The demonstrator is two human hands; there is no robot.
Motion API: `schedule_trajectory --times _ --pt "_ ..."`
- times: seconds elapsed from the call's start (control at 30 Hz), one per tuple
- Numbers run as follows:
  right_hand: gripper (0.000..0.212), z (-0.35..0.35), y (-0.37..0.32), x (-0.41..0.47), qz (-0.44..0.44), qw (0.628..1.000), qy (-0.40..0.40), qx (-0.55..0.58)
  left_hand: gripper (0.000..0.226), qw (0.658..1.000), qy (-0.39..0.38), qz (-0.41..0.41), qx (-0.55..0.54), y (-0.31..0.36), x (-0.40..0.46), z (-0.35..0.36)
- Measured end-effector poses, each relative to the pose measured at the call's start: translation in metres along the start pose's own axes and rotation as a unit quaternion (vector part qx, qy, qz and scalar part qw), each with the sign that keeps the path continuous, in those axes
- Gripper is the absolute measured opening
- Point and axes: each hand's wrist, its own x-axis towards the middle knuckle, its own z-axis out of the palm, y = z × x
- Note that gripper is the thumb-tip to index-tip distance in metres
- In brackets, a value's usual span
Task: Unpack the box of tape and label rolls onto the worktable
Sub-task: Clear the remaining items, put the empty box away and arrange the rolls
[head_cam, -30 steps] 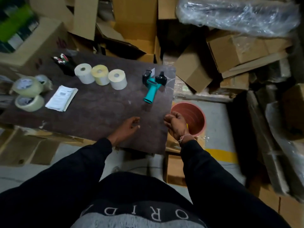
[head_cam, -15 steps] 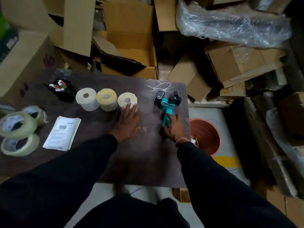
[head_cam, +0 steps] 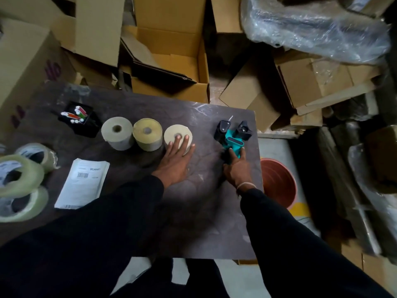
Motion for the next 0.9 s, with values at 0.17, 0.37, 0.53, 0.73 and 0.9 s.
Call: schedule_trajectory --times 0.17,0.37,0.53,0.73,0.9 --pt "0.054 -0.002 -0.068 -0.011 -0.088 0.983 0.130 -0.094 0.088 0.996 0.087 0.023 -0.016 -0.038 -0.016 -0.009" --pt "0.090 0.023 -0.162 -0.006 -0.213 0.977 -0.024 -0.008 0.109 0.979 0.125 -0.163 0.018 -0.125 -0.037 -0.021" --pt "0.083 0.055 -0.199 -0.003 -0.191 0.976 -0.028 -0.100 0.097 0.979 0.068 -0.190 0.009 -0.163 -0.043 -0.004" --pt "0.063 0.078 -0.200 -0.007 -0.175 0.976 0.032 -0.129 0.077 0.974 0.125 -0.185 0.016 -0.163 -0.038 0.016" --pt "0.063 0.079 -0.199 0.015 -0.176 0.976 0.036 -0.123 0.074 0.975 0.142 -0.171 0.002 -0.166 -0.014 0.015"
